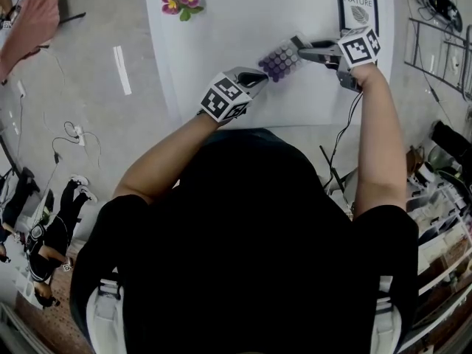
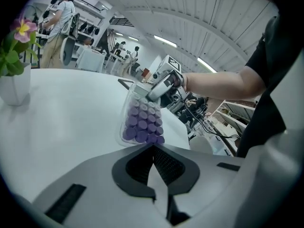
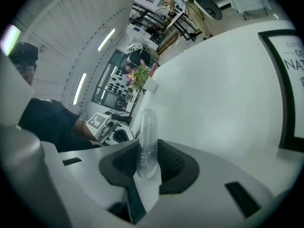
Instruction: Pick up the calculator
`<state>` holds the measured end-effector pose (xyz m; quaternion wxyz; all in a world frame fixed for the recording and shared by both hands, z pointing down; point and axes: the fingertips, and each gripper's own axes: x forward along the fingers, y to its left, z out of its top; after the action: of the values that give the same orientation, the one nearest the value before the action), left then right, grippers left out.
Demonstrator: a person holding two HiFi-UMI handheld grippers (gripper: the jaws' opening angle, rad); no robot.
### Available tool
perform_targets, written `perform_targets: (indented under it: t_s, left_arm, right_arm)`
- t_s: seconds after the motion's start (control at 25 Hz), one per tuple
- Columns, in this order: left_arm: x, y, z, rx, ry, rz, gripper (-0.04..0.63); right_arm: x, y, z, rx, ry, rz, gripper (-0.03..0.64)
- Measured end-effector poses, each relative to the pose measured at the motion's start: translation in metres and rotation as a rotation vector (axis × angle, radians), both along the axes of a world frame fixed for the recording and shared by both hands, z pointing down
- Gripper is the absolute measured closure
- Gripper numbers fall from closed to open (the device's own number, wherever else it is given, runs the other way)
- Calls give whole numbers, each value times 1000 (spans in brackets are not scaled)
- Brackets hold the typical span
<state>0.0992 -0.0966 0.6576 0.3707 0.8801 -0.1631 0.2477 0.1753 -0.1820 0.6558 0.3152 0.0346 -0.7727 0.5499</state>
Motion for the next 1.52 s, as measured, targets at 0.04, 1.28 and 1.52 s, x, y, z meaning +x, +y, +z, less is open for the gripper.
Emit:
perform_targets:
  t_s: [0.04,1.28,1.52]
  left_arm:
    - [0,1,-4,4,2,1,577]
    - [-25,-16,-143,271,-48,-35,577]
    - [-10,19,-168,307,-53,-29,577]
  right_arm:
    - [1,0,-4,12,-2,-1,509]
    - [79,59,-141,222,-157,296,509]
    - [101,102,-165,270,-185,320,509]
